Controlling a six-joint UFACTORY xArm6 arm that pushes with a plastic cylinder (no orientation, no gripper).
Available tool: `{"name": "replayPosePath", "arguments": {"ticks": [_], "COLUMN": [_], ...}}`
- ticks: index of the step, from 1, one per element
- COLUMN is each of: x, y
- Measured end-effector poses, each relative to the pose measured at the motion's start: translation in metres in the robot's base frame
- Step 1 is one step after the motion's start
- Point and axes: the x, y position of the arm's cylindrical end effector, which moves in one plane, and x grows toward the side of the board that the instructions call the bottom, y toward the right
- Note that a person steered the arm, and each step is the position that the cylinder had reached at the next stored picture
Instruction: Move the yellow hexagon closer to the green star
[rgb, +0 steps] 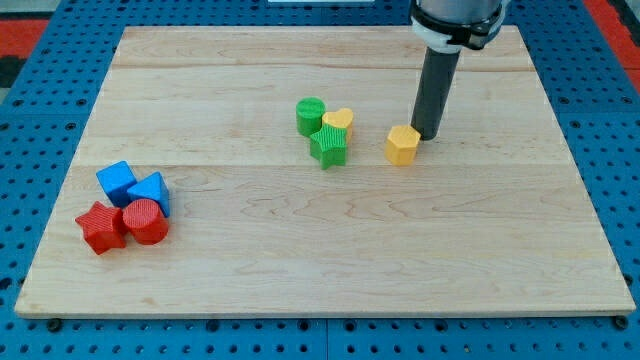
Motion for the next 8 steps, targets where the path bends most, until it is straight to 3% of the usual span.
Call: {"name": "replayPosePath", "arguments": {"ticks": [3,6,7,8], "x": [0.034,0.016,0.038,0.092], "y": [-0.001,-0.098,-0.095,-0.118]}}
